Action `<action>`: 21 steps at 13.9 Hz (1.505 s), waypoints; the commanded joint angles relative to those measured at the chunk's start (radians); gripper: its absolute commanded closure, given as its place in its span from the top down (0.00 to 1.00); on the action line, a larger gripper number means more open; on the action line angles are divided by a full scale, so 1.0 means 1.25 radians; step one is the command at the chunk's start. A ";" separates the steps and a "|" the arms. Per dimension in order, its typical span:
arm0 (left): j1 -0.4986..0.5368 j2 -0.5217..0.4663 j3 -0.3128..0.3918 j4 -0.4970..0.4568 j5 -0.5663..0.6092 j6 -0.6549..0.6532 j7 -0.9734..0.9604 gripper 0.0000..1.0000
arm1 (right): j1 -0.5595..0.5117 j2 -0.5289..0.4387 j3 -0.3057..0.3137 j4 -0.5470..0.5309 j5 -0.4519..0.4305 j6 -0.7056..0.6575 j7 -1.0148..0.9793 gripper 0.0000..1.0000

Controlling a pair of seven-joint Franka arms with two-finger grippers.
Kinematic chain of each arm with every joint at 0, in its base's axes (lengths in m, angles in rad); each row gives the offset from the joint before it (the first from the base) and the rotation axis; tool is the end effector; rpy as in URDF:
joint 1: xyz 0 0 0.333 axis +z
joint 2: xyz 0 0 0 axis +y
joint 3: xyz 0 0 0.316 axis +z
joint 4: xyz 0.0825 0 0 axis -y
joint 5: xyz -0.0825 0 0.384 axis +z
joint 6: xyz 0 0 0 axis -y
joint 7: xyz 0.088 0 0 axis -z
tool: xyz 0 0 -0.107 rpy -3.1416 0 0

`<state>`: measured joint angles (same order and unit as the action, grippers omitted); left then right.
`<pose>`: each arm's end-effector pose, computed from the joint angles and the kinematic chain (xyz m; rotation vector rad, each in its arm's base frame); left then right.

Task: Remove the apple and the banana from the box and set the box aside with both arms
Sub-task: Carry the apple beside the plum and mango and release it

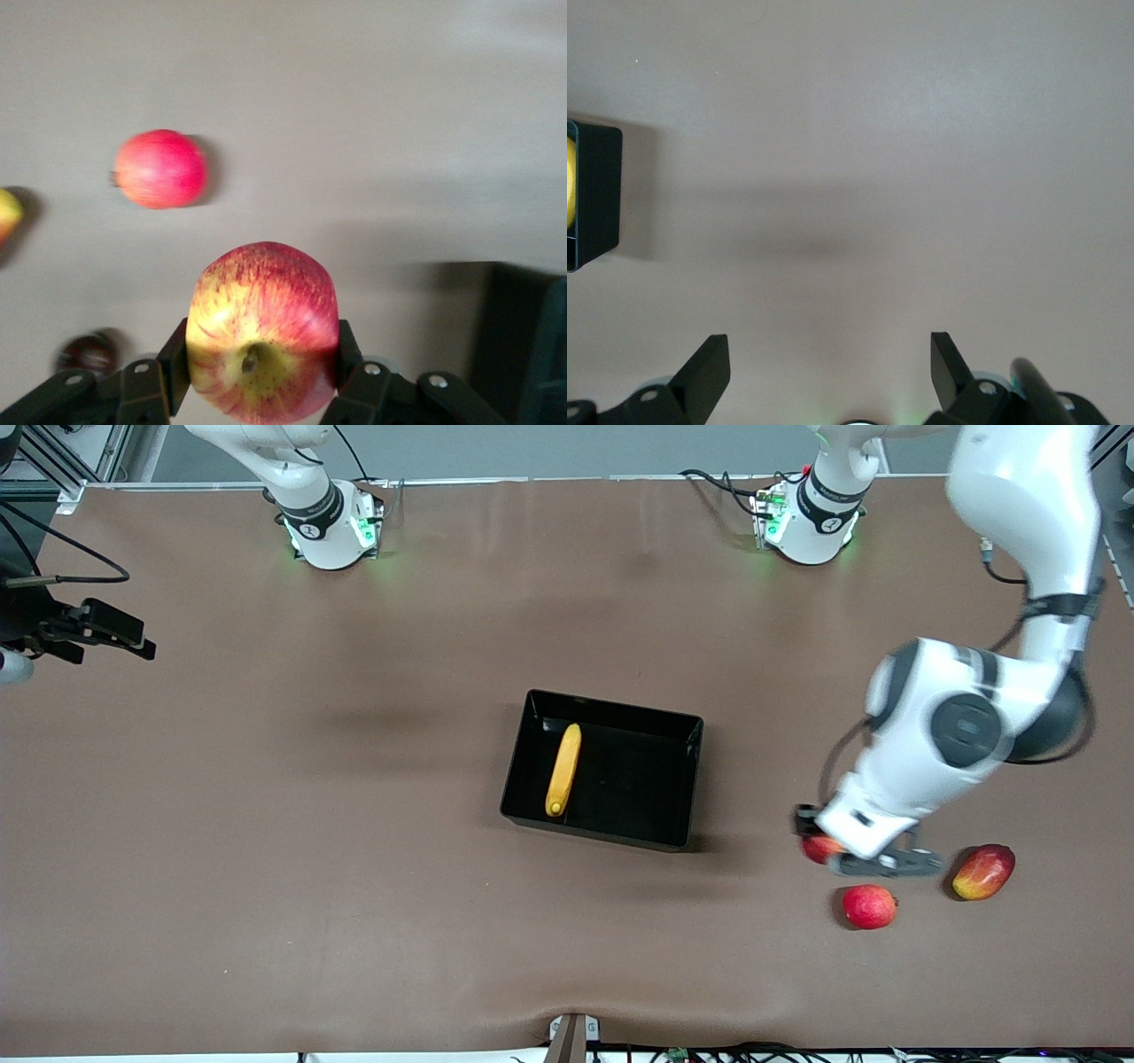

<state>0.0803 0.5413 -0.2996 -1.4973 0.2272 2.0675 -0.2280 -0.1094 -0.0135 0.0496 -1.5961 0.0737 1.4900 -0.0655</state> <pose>0.6964 -0.1077 0.3704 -3.1015 0.0772 -0.1011 0.5405 -0.0238 0.6137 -3.0600 -0.0126 0.1345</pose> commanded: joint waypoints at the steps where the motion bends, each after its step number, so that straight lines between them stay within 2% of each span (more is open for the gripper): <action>1: 0.077 0.049 -0.009 0.009 0.015 0.016 0.112 0.00 | -0.016 0.005 0.009 0.003 0.011 -0.004 0.005 1.00; 4: 0.138 0.093 -0.007 0.010 0.016 0.081 0.234 0.00 | -0.016 0.005 0.009 0.003 0.011 -0.004 0.005 1.00; 7: 0.163 0.140 0.003 0.010 0.038 0.151 0.270 0.00 | -0.016 0.005 0.009 0.003 0.012 -0.004 0.005 1.00; 10: 0.172 0.166 0.011 0.009 0.114 0.162 0.271 0.00 | -0.016 0.005 0.009 0.003 0.011 -0.004 0.006 1.00; 14: 0.200 0.189 0.011 0.007 0.115 0.163 0.272 0.00 | -0.016 0.005 0.009 0.003 0.012 -0.004 0.005 1.00; 15: 0.202 0.193 0.011 0.007 0.115 0.168 0.273 0.12 | -0.016 0.005 0.009 0.003 0.012 -0.004 0.005 1.00; 16: 0.201 0.193 0.011 0.007 0.114 0.170 0.273 0.41 | -0.016 0.005 0.009 0.003 0.011 -0.004 0.005 1.00; 17: 0.202 0.190 0.011 0.009 0.113 0.170 0.276 0.64 | -0.016 0.005 0.009 0.003 0.011 -0.004 0.006 1.00; 18: 0.202 0.187 0.010 0.010 0.104 0.170 0.277 1.00 | -0.016 0.005 0.009 0.003 0.011 -0.004 0.006 1.00; 21: 0.206 0.156 -0.026 0.009 0.100 0.159 0.270 1.00 | -0.016 0.005 0.009 0.003 0.012 -0.004 0.006 1.00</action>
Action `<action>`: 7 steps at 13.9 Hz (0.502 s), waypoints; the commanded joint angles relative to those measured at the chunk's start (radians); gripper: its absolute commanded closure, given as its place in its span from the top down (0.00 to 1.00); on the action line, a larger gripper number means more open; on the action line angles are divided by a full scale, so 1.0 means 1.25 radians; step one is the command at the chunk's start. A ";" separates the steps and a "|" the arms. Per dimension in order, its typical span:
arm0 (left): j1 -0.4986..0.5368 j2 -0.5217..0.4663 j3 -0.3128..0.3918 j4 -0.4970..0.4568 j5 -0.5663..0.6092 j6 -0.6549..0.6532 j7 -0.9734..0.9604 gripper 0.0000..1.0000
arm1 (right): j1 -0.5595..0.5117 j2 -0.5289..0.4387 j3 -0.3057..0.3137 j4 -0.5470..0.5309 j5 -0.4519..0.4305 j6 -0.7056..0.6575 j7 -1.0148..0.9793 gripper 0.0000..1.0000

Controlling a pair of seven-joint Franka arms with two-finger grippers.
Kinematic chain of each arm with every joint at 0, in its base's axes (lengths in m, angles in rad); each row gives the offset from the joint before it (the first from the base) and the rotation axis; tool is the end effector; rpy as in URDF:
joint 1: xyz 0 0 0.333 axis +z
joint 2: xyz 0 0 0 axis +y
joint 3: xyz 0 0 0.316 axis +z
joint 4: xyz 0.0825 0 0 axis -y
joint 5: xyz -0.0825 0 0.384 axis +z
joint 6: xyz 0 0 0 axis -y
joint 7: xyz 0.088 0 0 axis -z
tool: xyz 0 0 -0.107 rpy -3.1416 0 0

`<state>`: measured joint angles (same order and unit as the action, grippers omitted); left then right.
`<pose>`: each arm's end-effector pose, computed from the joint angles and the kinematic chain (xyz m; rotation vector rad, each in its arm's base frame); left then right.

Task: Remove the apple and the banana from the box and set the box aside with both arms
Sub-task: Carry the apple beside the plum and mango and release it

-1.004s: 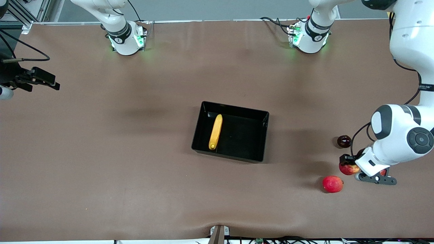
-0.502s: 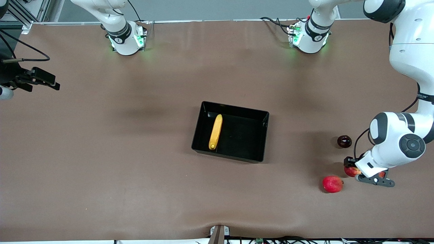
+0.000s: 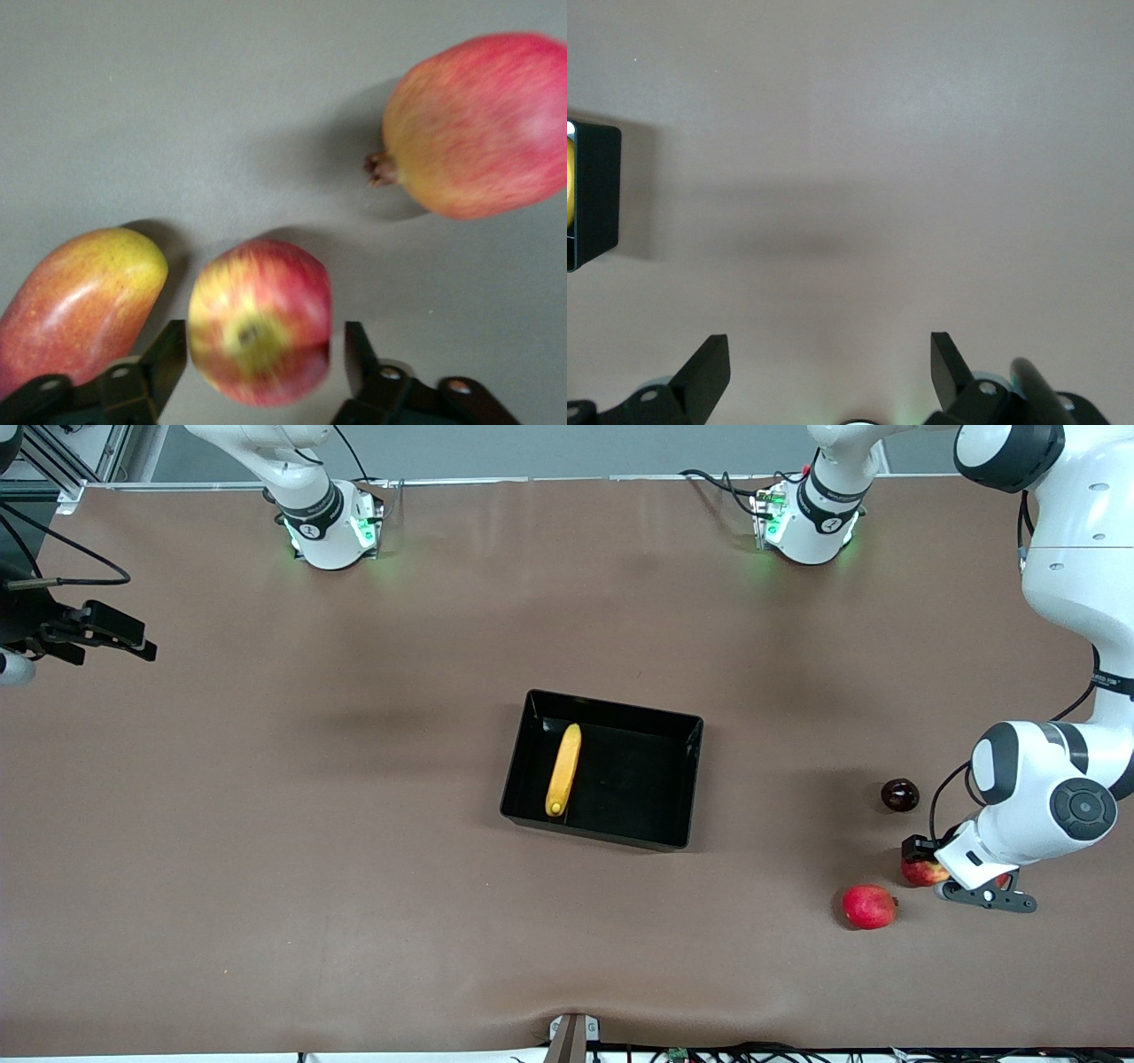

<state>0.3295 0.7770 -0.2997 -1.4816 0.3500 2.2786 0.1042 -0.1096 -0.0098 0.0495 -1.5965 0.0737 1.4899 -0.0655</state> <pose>0.7198 0.0687 0.2332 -3.0542 0.3177 -0.0886 0.5415 -0.0241 0.6115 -3.0592 -0.0119 0.1409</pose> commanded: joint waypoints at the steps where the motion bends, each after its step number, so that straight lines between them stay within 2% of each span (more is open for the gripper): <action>1: 0.008 -0.048 -0.042 -0.003 -0.001 -0.032 0.003 1.00 | -0.015 0.002 0.009 0.003 0.011 -0.004 0.005 1.00; 4: -0.003 -0.117 -0.073 -0.004 -0.054 -0.091 -0.004 1.00 | -0.015 0.002 0.009 0.003 0.012 -0.004 0.006 1.00; 7: -0.003 -0.163 -0.142 -0.006 -0.097 -0.157 -0.071 1.00 | -0.015 0.002 0.009 0.003 0.012 -0.004 0.006 1.00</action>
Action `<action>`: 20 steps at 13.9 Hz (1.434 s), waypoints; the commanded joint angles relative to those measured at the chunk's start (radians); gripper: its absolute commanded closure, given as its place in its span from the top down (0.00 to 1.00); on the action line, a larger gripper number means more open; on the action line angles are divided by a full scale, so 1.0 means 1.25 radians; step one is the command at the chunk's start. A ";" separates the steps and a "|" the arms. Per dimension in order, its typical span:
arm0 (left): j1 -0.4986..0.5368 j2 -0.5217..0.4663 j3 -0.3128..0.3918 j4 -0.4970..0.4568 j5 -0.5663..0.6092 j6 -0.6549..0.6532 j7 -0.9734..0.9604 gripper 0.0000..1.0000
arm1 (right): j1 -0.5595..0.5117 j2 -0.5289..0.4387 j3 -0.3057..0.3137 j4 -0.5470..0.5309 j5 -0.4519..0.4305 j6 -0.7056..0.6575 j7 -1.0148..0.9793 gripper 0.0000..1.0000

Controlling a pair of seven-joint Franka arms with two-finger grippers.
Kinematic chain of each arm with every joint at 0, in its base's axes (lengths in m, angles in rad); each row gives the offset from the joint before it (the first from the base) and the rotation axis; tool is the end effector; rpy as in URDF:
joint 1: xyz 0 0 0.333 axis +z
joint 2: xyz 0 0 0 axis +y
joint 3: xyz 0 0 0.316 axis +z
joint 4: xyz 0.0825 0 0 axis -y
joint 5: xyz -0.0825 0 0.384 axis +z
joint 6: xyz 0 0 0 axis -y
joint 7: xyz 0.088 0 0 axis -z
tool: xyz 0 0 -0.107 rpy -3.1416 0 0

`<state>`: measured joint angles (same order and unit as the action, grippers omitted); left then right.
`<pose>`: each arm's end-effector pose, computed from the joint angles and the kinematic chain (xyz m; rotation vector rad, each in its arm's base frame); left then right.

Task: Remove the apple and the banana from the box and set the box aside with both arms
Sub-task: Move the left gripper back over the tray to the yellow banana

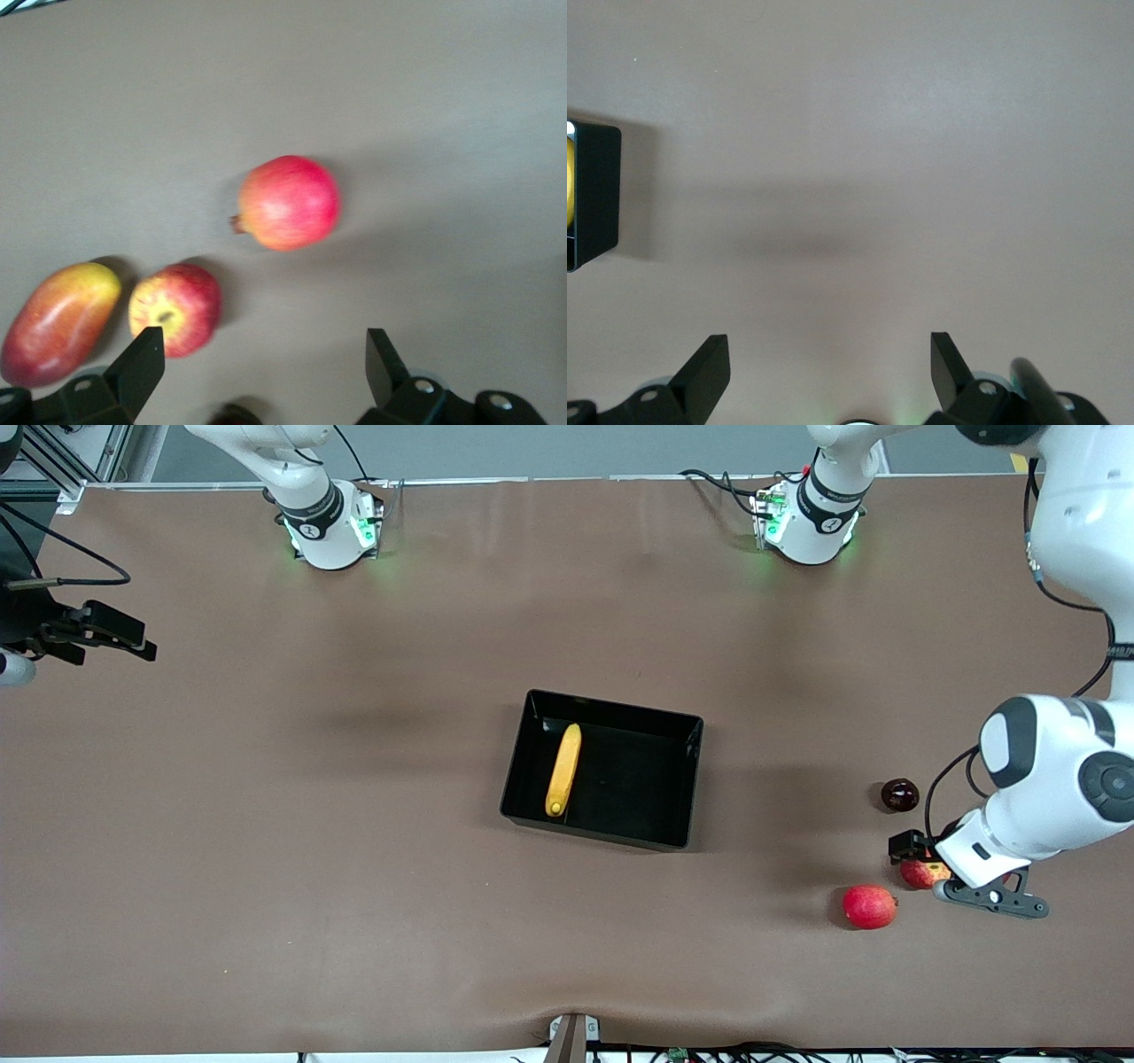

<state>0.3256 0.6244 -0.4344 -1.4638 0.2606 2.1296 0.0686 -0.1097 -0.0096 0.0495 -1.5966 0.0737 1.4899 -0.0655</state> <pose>0.7192 -0.0087 0.3502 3.0992 -0.3417 0.1587 0.5415 -0.0241 0.6113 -3.0592 -0.0117 0.1413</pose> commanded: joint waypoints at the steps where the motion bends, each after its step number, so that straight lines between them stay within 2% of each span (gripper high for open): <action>1: 0.000 -0.045 -0.069 -0.021 -0.027 -0.052 -0.084 1.00 | -0.015 0.002 0.009 0.003 0.012 -0.004 0.005 1.00; 3: -0.012 -0.042 -0.143 -0.025 -0.021 -0.067 -0.215 1.00 | -0.015 0.002 0.009 0.003 0.012 -0.004 0.005 1.00; 4: -0.049 -0.038 -0.159 -0.025 -0.010 -0.067 -0.286 1.00 | -0.015 0.002 0.009 0.003 0.012 -0.004 0.005 1.00; 7: -0.212 -0.003 -0.152 -0.013 0.050 -0.051 -0.476 1.00 | -0.017 0.002 0.009 0.003 0.012 -0.004 0.005 1.00; 8: -0.244 0.012 -0.148 -0.010 0.072 -0.026 -0.543 1.00 | -0.017 0.002 0.009 0.003 0.012 -0.004 0.006 1.00; 11: -0.320 0.073 -0.146 -0.010 0.131 0.090 -0.595 1.00 | -0.017 0.003 0.009 0.003 0.012 -0.004 0.005 1.00; 13: -0.334 0.113 -0.146 -0.010 0.134 0.183 -0.613 1.00 | -0.017 0.002 0.009 0.003 0.012 -0.004 0.006 1.00; 14: -0.354 0.126 -0.137 -0.008 0.135 0.220 -0.617 1.00 | -0.015 0.002 0.009 0.003 0.012 -0.004 0.006 1.00; 17: -0.496 0.142 0.001 0.012 0.127 0.287 -0.656 1.00 | -0.017 0.003 0.009 0.003 0.012 -0.004 0.005 1.00; 19: -0.557 0.150 0.044 0.025 0.127 0.288 -0.725 1.00 | -0.017 0.003 0.008 0.003 0.012 -0.004 0.006 1.00; 20: -0.567 0.152 0.047 0.025 0.127 0.290 -0.744 1.00 | -0.017 0.003 0.009 0.003 0.012 -0.004 0.005 1.00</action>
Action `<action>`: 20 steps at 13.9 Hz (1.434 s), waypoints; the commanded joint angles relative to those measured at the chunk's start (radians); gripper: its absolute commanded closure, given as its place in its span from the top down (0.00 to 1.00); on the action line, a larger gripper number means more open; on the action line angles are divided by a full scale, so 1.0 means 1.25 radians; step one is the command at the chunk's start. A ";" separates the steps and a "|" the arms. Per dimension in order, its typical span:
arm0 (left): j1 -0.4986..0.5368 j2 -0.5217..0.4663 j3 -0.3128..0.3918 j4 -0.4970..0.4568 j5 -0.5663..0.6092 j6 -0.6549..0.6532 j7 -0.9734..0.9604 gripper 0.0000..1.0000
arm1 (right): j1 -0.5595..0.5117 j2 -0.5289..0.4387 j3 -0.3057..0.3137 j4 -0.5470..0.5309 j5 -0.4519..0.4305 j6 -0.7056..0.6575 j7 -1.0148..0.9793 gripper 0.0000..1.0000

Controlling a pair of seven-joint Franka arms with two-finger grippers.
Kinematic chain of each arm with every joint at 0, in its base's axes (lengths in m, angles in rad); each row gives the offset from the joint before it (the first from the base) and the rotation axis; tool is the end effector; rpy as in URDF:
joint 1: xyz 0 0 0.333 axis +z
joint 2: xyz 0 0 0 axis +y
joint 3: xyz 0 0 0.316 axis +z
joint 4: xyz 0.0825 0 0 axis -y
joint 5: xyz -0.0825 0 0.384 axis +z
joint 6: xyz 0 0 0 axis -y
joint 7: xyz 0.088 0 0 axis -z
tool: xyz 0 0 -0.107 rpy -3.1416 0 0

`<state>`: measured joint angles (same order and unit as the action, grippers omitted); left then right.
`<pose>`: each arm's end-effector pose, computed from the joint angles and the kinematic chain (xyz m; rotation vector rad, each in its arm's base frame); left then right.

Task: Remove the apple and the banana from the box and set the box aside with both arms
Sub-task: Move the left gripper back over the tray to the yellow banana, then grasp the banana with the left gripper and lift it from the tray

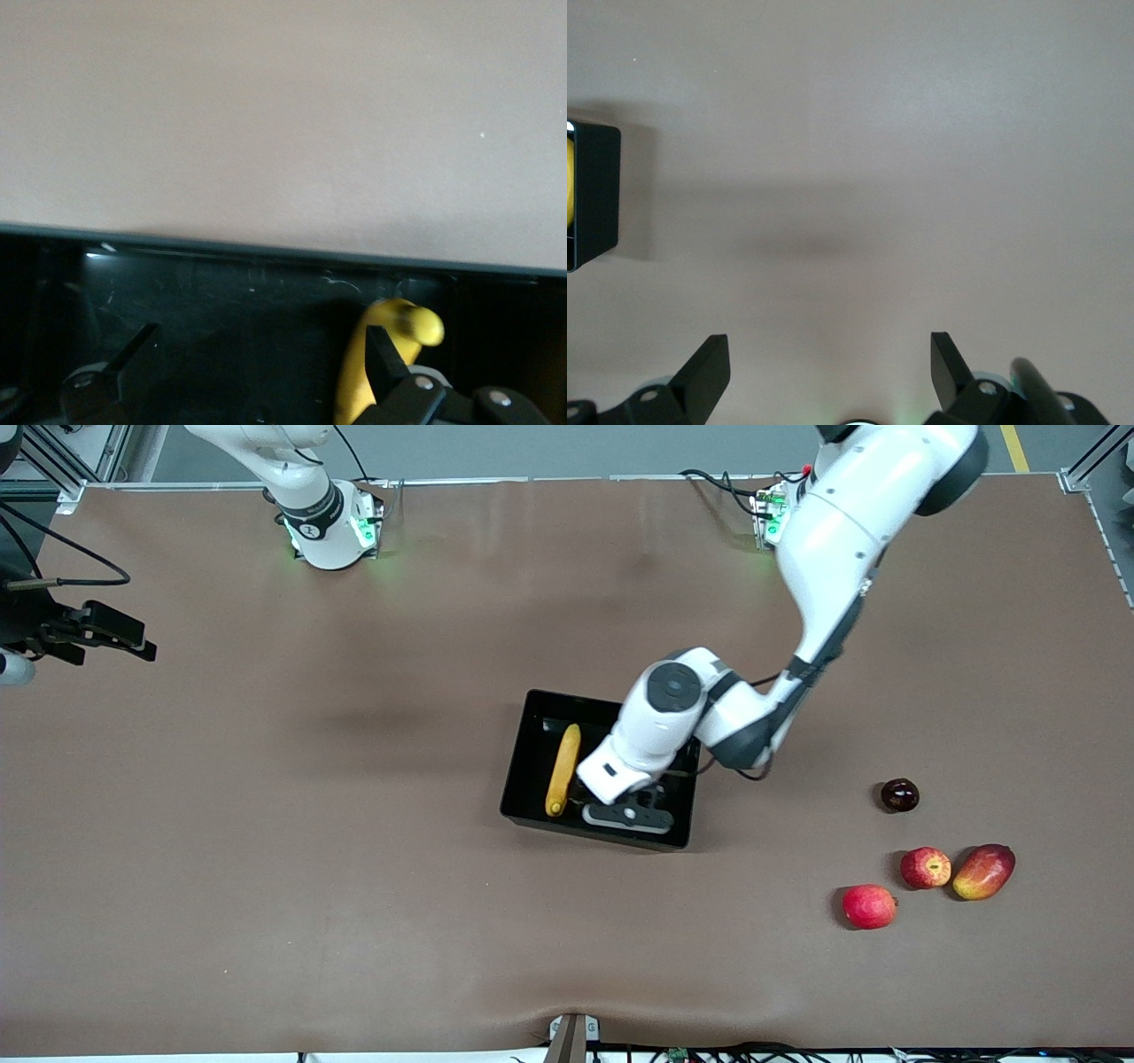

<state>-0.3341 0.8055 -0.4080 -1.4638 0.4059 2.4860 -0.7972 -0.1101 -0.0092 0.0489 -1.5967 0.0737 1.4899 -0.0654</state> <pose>0.5899 -0.4555 0.2584 2.9310 -0.1123 0.3291 0.5416 -0.0247 0.6111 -3.0590 -0.0100 0.1420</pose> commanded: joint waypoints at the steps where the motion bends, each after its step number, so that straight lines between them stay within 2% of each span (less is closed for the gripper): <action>1: -0.047 0.011 0.026 0.025 0.010 0.005 -0.067 1.00 | -0.016 0.004 0.010 0.005 0.012 -0.003 0.004 1.00; 6: -0.074 0.011 0.027 0.026 0.019 0.024 -0.076 1.00 | -0.035 0.021 0.010 0.012 0.024 0.006 0.003 1.00; 9: -0.080 0.035 0.035 0.029 0.019 0.094 -0.081 1.00 | -0.035 0.027 0.010 0.013 0.027 0.007 -0.002 1.00; 10: -0.104 0.039 0.051 0.035 0.019 0.100 -0.107 1.00 | -0.033 0.029 0.010 0.015 0.026 0.008 -0.003 1.00; 13: -0.194 0.048 0.148 0.058 0.015 0.101 -0.156 1.00 | -0.032 0.032 0.010 0.020 0.026 0.008 -0.003 1.00; 15: -0.201 0.065 0.153 0.071 0.015 0.105 -0.157 0.96 | -0.033 0.033 0.010 0.020 0.026 0.008 -0.003 1.00; 16: -0.205 0.069 0.153 0.072 0.015 0.106 -0.157 0.88 | -0.033 0.034 0.010 0.020 0.026 0.008 -0.004 1.00; 17: -0.206 0.071 0.153 0.072 0.015 0.106 -0.157 0.76 | -0.033 0.034 0.010 0.020 0.026 0.008 -0.003 1.00; 18: -0.206 0.077 0.153 0.074 0.015 0.106 -0.157 0.61 | -0.033 0.038 0.010 0.020 0.026 0.007 -0.004 1.00; 20: -0.211 0.078 0.153 0.074 0.015 0.106 -0.167 0.23 | -0.033 0.038 0.010 0.020 0.026 0.007 -0.003 1.00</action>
<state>-0.5819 0.8844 -0.2292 -1.3976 0.4059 2.5953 -0.9629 -0.1312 0.0271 0.0478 -1.5919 0.0894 1.5042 -0.0652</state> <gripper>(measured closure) 0.330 0.000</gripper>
